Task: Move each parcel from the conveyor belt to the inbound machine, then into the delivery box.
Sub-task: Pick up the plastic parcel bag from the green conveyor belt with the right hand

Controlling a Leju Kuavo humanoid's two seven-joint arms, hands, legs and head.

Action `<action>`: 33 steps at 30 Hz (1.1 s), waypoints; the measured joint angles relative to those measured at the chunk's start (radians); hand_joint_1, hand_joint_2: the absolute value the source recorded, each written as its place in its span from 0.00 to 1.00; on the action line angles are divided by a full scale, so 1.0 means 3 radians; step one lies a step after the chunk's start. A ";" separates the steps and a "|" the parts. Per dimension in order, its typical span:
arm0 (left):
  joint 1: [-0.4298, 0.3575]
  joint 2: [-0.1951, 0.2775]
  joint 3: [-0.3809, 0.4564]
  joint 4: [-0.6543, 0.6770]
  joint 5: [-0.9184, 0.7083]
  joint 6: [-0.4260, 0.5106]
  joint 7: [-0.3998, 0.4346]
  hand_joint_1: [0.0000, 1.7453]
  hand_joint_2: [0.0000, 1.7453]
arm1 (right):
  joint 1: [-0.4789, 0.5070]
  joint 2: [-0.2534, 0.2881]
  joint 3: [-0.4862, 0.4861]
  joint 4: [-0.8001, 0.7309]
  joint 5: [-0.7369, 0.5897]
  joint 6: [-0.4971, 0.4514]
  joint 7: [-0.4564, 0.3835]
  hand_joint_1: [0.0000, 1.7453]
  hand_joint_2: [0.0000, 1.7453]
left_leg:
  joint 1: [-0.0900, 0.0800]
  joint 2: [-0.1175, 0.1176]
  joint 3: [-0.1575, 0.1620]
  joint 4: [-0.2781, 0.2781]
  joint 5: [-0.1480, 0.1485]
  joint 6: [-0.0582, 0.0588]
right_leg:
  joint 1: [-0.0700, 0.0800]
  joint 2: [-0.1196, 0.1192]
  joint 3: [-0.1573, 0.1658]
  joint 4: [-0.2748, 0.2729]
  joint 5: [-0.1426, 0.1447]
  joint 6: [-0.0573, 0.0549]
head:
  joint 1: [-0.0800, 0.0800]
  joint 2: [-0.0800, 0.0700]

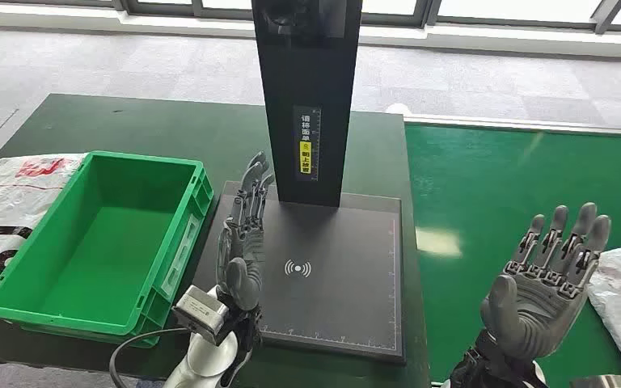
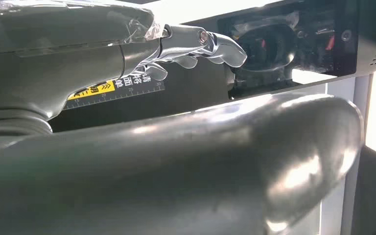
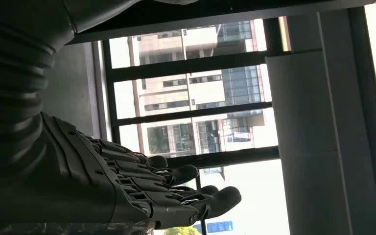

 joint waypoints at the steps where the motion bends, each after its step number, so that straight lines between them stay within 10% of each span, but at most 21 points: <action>1: 0.0001 0.0000 0.0000 0.0000 0.0014 0.0000 0.0000 0.00 0.00 | 0.0001 0.0000 -0.0004 0.0004 0.0023 -0.0017 0.0000 0.00 1.00 | 0.0000 0.0000 0.0000 0.0000 0.0000 0.0000 | 0.0000 0.0000 0.0000 0.0000 0.0000 0.0000 | 0.0000 0.0000; 15: 0.0212 -0.0012 0.0031 -0.0147 0.0071 -0.0024 -0.0090 0.00 0.00 | 0.0108 0.0012 -0.0997 0.0411 0.1845 0.0135 0.0758 0.00 1.00 | -0.0001 -0.0002 0.0000 0.0000 0.0000 0.0001 | -0.0001 -0.0002 -0.0001 -0.0002 0.0000 0.0001 | 0.0001 0.0000; 33: 0.0199 -0.0016 0.0031 -0.0070 0.0206 -0.0191 -0.0148 0.00 0.00 | 0.0099 -0.0514 -0.1875 0.0759 0.2651 0.0583 0.1211 0.00 1.00 | -0.0005 0.0001 0.0001 0.0001 -0.0001 0.0001 | -0.0003 0.0000 0.0000 -0.0004 0.0002 0.0002 | 0.0001 0.0000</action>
